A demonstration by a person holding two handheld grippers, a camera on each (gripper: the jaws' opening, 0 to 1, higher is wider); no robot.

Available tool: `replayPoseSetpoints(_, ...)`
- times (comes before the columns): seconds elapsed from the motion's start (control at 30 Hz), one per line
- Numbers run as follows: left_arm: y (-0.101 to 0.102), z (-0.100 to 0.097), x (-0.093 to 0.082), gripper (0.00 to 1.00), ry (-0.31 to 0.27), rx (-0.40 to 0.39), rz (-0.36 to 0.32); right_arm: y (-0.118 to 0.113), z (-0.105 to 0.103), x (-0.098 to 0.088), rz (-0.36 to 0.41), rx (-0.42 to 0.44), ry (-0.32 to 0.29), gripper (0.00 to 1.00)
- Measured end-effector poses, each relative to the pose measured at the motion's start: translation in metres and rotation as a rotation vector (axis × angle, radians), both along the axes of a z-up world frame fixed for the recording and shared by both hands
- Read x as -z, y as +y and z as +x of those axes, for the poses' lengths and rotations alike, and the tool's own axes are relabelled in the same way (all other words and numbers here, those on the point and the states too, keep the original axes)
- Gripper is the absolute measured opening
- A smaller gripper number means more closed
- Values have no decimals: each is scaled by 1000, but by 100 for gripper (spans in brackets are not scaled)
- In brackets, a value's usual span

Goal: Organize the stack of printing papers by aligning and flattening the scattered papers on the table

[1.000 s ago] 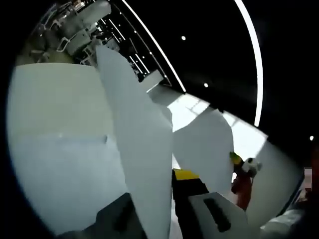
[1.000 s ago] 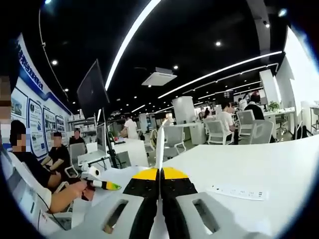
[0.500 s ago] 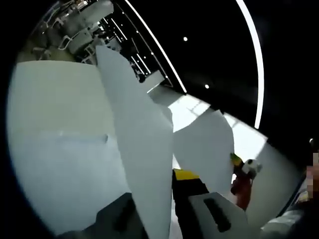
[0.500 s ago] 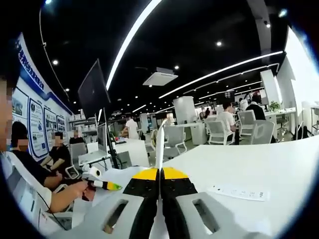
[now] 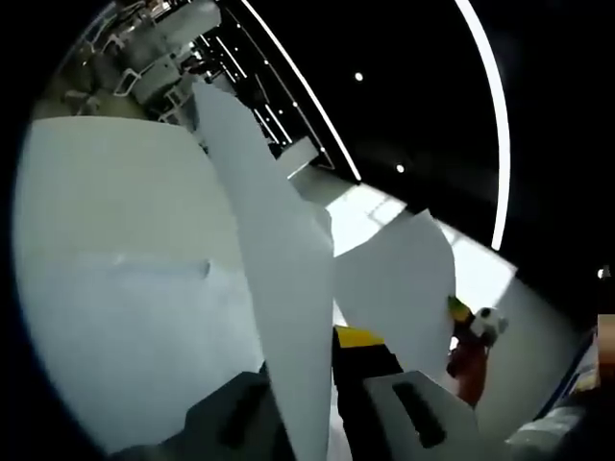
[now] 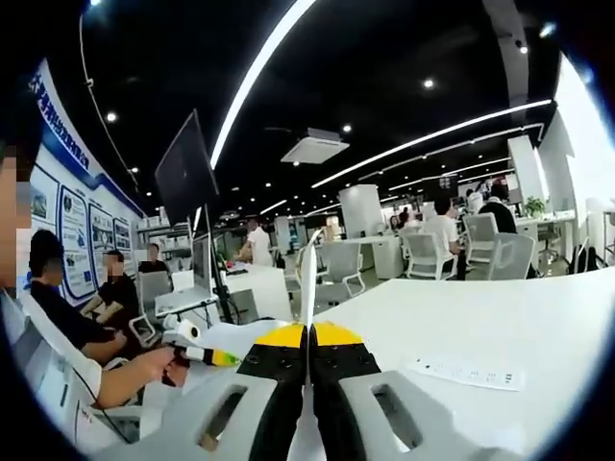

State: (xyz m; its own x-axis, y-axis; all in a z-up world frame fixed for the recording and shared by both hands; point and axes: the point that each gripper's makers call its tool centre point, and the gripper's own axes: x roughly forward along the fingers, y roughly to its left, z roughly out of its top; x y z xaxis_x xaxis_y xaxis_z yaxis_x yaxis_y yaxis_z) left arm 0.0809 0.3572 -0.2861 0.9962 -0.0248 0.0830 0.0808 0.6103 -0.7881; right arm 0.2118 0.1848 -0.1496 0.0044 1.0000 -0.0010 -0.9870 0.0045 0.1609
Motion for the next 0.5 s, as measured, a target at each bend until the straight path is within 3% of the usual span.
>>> replayPoseSetpoints(0.5, 1, 1, 0, 6, -1, -6, -6, 2, -2, 0, -2, -10, -1, 0)
